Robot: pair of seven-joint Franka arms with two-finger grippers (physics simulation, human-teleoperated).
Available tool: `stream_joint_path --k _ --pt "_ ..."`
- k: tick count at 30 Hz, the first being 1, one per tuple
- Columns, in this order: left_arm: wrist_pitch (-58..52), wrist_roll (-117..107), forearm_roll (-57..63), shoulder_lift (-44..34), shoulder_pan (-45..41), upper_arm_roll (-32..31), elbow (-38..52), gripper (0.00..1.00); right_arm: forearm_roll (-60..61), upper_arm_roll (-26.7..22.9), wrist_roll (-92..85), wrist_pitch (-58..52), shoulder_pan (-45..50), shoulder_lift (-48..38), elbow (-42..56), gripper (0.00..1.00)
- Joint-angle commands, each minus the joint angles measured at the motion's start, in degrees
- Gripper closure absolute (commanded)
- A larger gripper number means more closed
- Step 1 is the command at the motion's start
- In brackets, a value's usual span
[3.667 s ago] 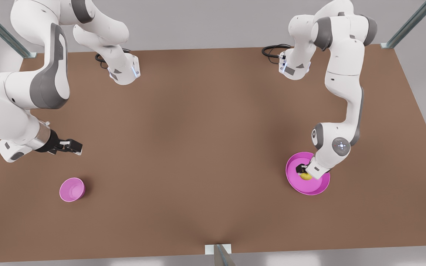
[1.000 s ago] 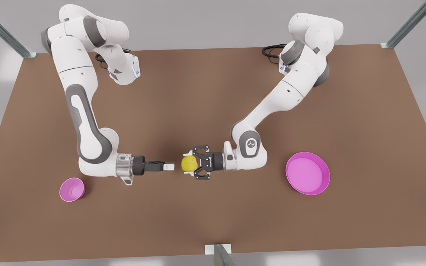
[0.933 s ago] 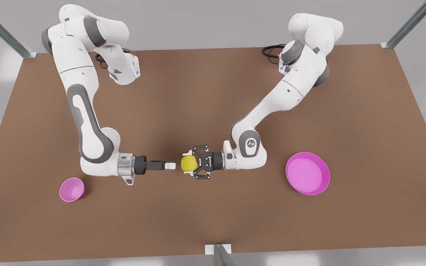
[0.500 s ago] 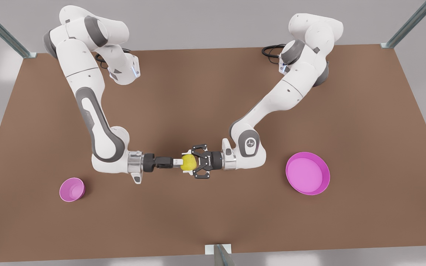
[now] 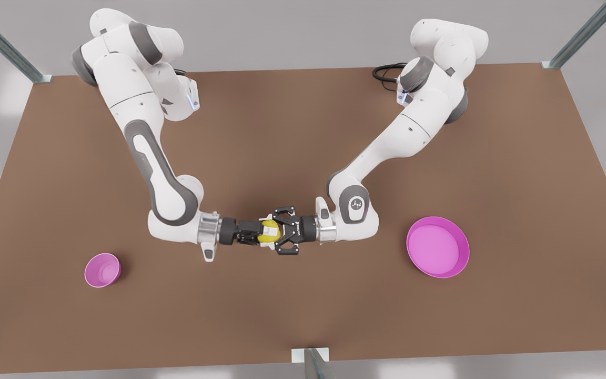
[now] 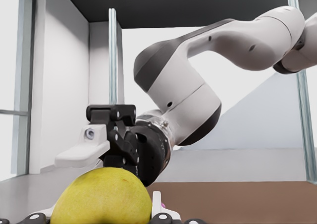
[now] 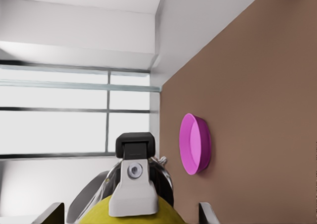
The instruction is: Use the left arm to pick up the apple from the plate, transfer it to the gripper of the right arm, and then use the right arm to place it into the bowl
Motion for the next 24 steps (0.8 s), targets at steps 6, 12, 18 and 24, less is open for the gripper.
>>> stream_joint_path --k 6,12,18,24 --pt "-0.13 5.20 0.13 -0.09 0.00 0.02 0.02 0.24 -0.02 0.00 -6.09 2.38 0.33 -0.06 0.01 0.28" --pt "-0.31 4.06 -1.02 -0.18 0.18 0.20 -0.06 0.00 -0.19 0.00 -6.00 2.38 0.24 -0.15 0.09 0.30" --pt "-0.49 4.68 -0.40 -0.18 1.23 0.55 -0.77 0.00 -5.02 -0.70 -5.65 0.19 -2.13 -0.15 -0.17 0.30" --pt "-10.05 -6.57 24.62 -6.77 20.46 0.64 -16.84 0.01 -20.31 -0.70 -5.12 -7.19 -11.71 -0.15 -0.61 0.30"
